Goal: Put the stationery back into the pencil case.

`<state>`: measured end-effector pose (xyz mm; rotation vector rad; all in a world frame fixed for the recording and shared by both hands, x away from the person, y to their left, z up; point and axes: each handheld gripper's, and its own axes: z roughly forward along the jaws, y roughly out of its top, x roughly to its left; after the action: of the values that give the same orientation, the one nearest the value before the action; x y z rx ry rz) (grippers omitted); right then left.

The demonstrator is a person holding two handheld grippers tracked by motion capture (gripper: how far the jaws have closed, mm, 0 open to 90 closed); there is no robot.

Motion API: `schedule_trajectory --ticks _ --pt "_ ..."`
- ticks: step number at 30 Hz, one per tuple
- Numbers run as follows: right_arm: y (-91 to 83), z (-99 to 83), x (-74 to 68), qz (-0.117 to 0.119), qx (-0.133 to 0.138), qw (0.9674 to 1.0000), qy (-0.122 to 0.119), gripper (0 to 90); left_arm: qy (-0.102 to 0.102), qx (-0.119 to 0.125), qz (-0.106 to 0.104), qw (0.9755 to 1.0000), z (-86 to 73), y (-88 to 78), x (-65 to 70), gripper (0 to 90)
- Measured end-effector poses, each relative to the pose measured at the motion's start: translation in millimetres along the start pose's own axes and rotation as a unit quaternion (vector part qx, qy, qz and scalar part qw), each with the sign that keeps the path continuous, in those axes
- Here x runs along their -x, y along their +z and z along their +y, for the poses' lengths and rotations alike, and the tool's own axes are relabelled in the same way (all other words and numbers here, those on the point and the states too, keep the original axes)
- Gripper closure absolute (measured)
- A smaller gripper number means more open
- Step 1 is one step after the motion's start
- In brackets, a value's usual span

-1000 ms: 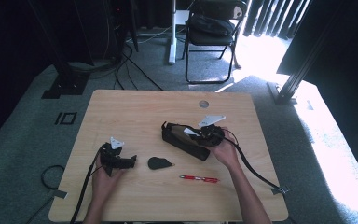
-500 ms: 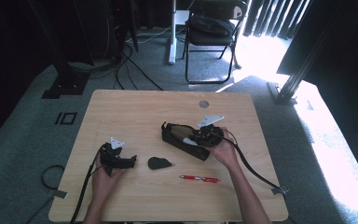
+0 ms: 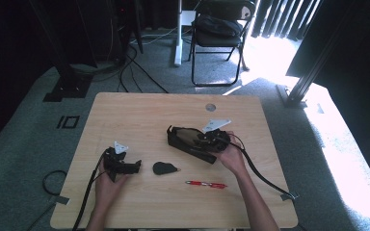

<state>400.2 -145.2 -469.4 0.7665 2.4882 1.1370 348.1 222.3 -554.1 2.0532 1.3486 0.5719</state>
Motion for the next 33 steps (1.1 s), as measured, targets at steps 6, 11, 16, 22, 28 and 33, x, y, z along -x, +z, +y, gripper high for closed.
schedule_trajectory --ticks 6,11,16,22,28,33 --pt "-9.4 1.0 -6.7 -0.002 0.009 0.9999 -0.008 64.1 0.000 0.000 0.000 1.0000 0.0 0.0 0.0 1.9" --pt "-17.1 1.6 -12.2 -0.002 0.015 0.9998 -0.015 63.5 0.001 0.000 0.001 1.0000 0.0 0.0 -0.1 1.9" --pt "-21.9 1.2 -17.3 -0.003 0.013 0.9997 -0.021 62.7 0.000 0.000 0.000 1.0000 0.0 0.0 0.0 1.9" --pt "-27.1 0.0 -24.8 -0.003 0.014 0.9995 -0.029 62.3 0.000 -0.001 0.000 1.0000 0.0 -0.1 0.0 1.9" --pt "-31.5 -1.7 -29.2 0.002 0.017 0.9994 -0.029 60.9 0.000 -0.001 -0.001 1.0000 0.0 -0.2 0.0 1.9" --pt "-35.1 -3.7 -34.9 -0.001 0.011 0.9993 -0.035 61.0 0.000 -0.001 0.000 1.0000 0.0 -0.1 0.0 1.9"
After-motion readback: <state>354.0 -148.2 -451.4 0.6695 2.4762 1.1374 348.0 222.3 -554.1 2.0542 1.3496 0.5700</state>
